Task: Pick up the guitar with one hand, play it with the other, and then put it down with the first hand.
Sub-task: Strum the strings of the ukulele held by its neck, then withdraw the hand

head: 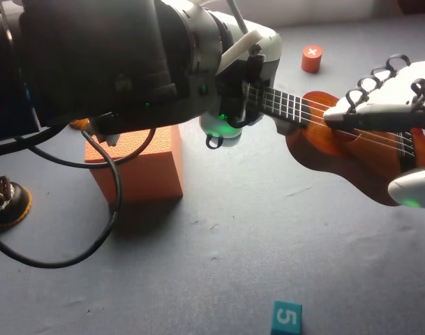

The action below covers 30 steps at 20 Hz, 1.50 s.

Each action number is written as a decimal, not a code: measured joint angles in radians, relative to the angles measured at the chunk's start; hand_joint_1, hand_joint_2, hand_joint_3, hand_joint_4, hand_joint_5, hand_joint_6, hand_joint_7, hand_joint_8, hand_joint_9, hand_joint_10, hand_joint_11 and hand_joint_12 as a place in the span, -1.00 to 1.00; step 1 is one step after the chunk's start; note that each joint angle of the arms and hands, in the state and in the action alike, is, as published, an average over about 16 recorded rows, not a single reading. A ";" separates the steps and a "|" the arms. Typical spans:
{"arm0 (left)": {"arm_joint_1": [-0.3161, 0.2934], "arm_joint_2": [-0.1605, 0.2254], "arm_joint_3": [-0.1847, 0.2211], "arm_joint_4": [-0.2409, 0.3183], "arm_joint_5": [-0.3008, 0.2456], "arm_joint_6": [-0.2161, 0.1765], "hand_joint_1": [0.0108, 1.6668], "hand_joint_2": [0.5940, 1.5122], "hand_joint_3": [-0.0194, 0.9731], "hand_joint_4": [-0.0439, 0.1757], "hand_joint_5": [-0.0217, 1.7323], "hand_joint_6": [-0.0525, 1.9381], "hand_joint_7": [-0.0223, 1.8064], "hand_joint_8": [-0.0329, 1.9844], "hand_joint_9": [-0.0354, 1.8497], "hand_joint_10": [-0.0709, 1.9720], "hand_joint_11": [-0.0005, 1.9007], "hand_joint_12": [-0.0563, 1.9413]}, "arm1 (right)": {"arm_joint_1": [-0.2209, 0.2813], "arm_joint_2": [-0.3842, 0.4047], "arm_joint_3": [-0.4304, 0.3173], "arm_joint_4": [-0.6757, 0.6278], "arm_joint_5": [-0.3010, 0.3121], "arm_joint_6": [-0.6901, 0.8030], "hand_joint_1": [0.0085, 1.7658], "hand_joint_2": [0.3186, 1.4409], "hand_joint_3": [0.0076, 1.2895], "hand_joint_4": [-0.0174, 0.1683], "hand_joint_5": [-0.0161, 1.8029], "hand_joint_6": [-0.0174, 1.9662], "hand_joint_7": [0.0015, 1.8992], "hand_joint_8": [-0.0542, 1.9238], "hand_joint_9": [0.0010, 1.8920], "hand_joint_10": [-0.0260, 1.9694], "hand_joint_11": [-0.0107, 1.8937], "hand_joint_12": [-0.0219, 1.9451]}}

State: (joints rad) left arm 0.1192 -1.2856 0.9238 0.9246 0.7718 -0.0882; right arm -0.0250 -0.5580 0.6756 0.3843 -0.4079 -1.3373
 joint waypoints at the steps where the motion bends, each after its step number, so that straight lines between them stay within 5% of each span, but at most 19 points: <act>1: 0.000 0.000 0.000 0.000 0.000 0.001 0.71 0.09 -0.99 -0.63 0.36 0.93 0.38 0.98 0.47 0.95 0.50 0.96 | -0.002 -0.001 0.000 0.004 -0.004 0.001 -0.71 0.88 -0.98 -0.89 -0.93 -0.98 -0.98 -0.94 -0.98 -0.97 -0.97 -0.98; 12: 0.003 -0.001 0.003 -0.001 0.006 0.011 0.71 0.09 -0.99 -0.63 0.34 0.88 0.38 0.98 0.47 0.95 0.50 0.96 | 0.012 -0.001 -0.019 0.053 -0.049 -0.029 -0.71 0.91 -0.98 -0.88 -0.85 -0.95 -0.97 -0.96 -0.99 -0.97 -0.97 -0.98; 19: 0.003 -0.001 0.004 0.001 0.004 0.005 0.71 0.09 -0.99 -0.64 0.34 0.91 0.38 0.98 0.47 0.95 0.50 0.96 | 0.038 0.007 -0.033 0.055 -0.017 -0.068 -0.69 0.92 -0.98 -0.87 -0.79 -0.92 -0.94 -0.95 -0.98 -0.97 -0.97 -0.98; 30: 0.013 0.000 -0.014 0.066 0.067 -0.132 0.71 0.09 -0.99 -0.64 0.35 0.96 0.38 0.98 0.49 0.95 0.50 0.96 | 0.043 0.018 -0.036 -0.064 0.109 -0.093 -0.70 0.90 -0.98 -0.81 -0.81 -0.92 -0.93 -0.94 -0.98 -0.97 -0.97 -0.98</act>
State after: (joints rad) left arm 0.1326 -1.2857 0.9098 0.9904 0.8390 -0.2198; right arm 0.0180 -0.5405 0.6392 0.3199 -0.2989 -1.4305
